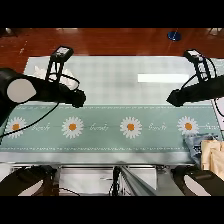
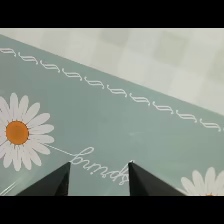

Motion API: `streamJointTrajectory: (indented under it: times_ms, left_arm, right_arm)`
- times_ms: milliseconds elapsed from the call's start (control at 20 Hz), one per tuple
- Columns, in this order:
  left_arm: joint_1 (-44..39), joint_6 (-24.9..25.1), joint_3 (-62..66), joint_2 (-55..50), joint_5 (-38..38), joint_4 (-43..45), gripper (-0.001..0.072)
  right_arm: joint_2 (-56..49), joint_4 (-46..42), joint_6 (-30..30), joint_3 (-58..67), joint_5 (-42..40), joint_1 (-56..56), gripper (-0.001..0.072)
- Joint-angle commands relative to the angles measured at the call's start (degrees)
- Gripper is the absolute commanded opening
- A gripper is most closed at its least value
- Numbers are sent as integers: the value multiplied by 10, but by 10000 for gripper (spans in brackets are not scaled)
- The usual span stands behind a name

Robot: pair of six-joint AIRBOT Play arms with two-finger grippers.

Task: Fold the shirts.

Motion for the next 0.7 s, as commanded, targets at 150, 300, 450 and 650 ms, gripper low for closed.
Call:
streamJointTrajectory:
  times_ms: [150,300,450,650]
  left_arm:
    - [103,0,0,-46,76,208,720]
    - [236,-2,0,-99,108,147,720]
    - [324,-1,0,-150,146,56,720]
    - [353,0,0,-210,233,38,720]
  right_arm:
    - [0,0,0,0,-3,0,411]
    - [0,0,0,0,-4,0,411]
    - [0,0,0,0,-5,0,411]
    - [0,2,1,0,-5,0,411]
